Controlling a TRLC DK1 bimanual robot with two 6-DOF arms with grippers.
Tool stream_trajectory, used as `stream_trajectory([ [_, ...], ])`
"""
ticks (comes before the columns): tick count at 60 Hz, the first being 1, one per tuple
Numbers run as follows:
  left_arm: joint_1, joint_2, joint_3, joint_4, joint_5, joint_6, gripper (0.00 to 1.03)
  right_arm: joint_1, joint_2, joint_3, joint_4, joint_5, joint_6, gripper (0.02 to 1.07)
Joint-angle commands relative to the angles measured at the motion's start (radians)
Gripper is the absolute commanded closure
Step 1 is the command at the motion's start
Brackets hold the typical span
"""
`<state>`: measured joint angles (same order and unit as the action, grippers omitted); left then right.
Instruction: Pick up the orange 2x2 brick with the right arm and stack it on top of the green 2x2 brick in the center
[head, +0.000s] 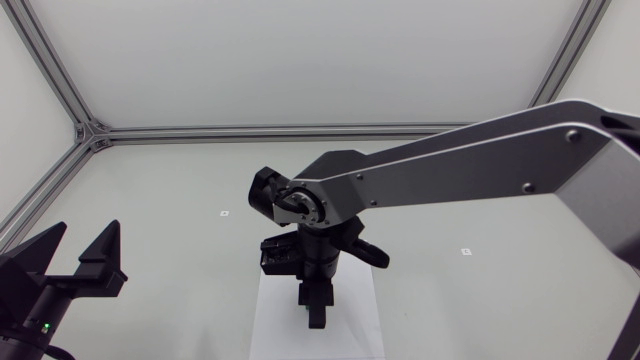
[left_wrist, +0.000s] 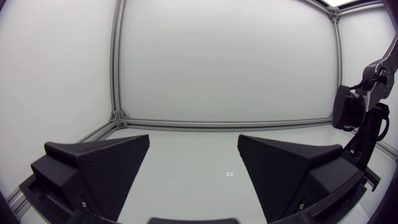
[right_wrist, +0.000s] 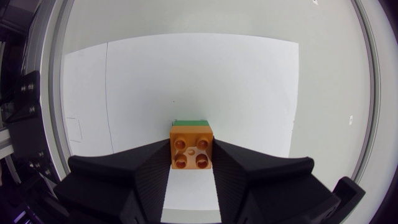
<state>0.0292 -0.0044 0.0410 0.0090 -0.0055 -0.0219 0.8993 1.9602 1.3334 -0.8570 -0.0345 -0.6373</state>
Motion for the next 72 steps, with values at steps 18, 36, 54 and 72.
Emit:
stream_trajectory([
  [18, 0.001, -0.008, -0.041, -0.015, 0.004, 0.013, 0.04, -0.008, 0.014, -0.023, -0.020, -0.008, -0.015, 0.70],
  [36, 0.001, -0.008, -0.041, -0.014, 0.004, 0.013, 0.04, -0.007, 0.034, -0.017, -0.024, -0.004, -0.005, 0.05],
  [54, 0.001, -0.008, -0.041, -0.015, 0.004, 0.013, 0.04, -0.014, 0.016, 0.001, -0.025, -0.008, 0.010, 0.05],
  [72, 0.001, -0.008, -0.041, -0.015, 0.004, 0.013, 0.04, -0.020, -0.070, 0.003, -0.045, -0.011, 0.021, 0.05],
])
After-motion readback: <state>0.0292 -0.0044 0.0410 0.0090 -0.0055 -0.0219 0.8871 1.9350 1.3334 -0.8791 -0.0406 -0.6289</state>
